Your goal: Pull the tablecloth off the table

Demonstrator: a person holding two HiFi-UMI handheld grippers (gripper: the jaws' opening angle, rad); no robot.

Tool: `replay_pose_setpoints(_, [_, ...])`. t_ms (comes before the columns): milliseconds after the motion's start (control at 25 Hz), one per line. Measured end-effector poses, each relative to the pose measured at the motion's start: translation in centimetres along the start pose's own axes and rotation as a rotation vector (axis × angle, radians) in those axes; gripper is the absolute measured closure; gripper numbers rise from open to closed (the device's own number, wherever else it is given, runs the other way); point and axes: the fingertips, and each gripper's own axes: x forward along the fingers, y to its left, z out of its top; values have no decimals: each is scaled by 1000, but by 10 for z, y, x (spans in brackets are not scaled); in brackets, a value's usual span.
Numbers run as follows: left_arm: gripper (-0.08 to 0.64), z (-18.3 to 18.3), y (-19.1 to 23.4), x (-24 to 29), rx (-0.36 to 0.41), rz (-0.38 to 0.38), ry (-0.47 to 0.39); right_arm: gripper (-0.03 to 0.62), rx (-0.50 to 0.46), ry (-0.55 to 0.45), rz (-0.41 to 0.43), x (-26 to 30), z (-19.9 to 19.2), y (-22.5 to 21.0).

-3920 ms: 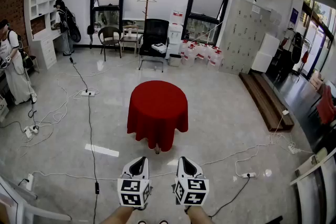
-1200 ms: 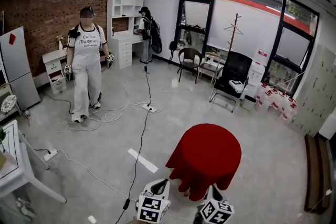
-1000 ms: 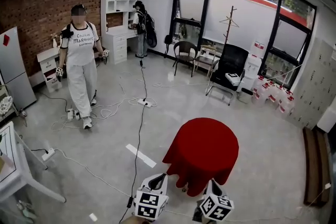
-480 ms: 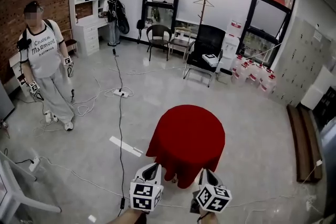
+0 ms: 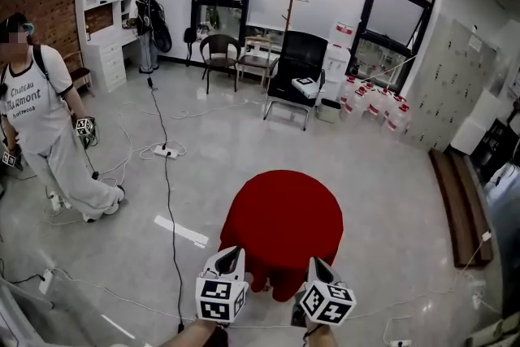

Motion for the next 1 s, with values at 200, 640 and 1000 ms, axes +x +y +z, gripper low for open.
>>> replay_pose_setpoints(200, [545, 12, 19, 26, 7, -44, 11, 568, 39, 2, -51, 25, 8, 1])
replay_pose_setpoints(640, [545, -11, 54, 73, -47, -100, 87, 568, 70, 26, -114, 47, -4, 0])
replay_pose_setpoints(1000, [545, -52, 49, 77, -95, -54, 195, 568, 88, 129, -145, 63, -27, -39])
